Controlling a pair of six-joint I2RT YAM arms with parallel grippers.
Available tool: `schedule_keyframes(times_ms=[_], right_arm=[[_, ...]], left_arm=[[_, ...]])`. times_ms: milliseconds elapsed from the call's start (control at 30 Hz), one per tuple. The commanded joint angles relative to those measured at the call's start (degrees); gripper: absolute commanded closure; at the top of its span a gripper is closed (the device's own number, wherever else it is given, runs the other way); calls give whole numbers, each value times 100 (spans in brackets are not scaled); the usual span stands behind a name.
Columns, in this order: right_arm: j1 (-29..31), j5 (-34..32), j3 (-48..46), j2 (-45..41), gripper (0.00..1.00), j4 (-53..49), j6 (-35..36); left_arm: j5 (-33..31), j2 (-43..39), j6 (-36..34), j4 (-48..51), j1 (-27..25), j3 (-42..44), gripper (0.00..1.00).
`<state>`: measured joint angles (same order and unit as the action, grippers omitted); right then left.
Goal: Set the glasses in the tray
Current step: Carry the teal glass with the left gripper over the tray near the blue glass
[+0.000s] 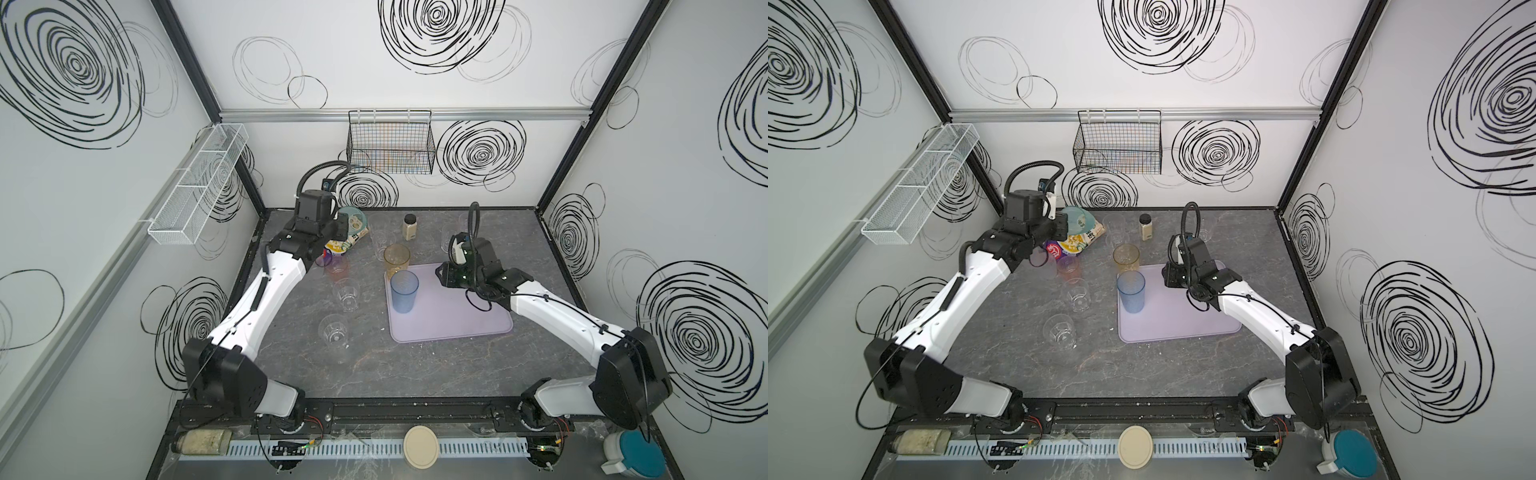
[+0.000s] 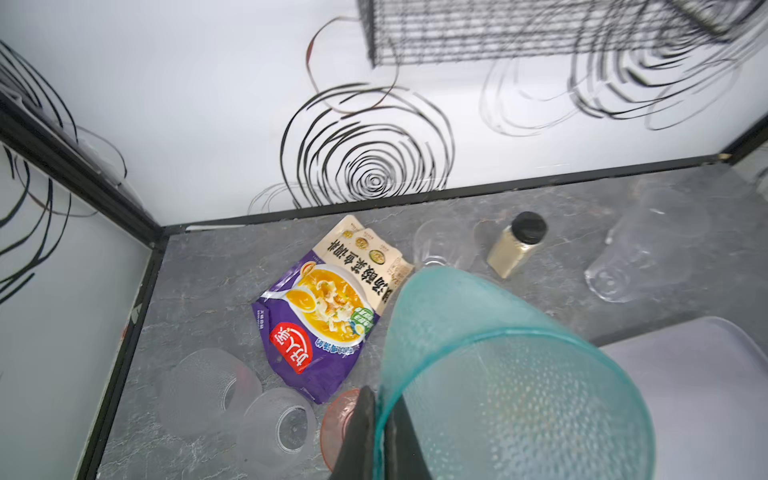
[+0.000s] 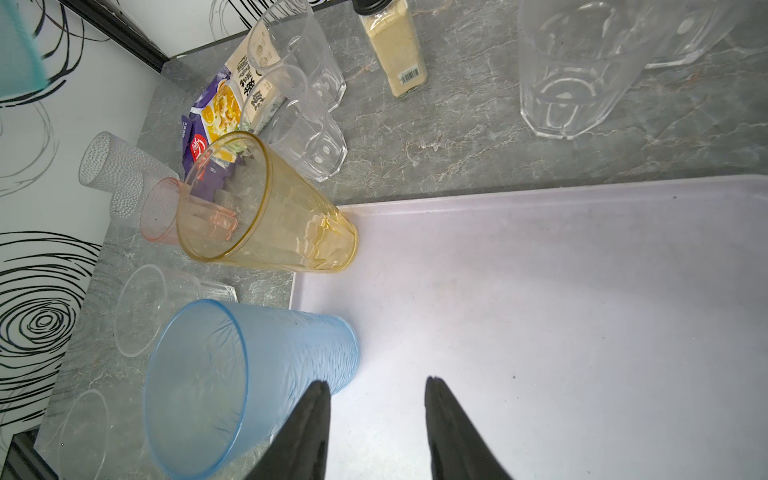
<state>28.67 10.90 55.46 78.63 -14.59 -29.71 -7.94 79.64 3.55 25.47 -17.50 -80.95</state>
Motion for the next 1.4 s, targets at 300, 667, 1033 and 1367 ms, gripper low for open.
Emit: schedule_keyframes(times_ms=[300,667,1033,1367], right_arm=[[-652,-142,-229,-266,58,63,10],[-1115,-56,-770,-703,59,86,10],[-1201,102,-1015,-828,60,241,15],[-1140,183,-1016,-755,61,234,-92]], left_arm=[[-137,-349,274,300,-2562,-112,100],[280,328,279,360,-3918,295,100],[1081,360,310,281,-3706,1029,100],[484,502,103,545,-3407,1292,100]])
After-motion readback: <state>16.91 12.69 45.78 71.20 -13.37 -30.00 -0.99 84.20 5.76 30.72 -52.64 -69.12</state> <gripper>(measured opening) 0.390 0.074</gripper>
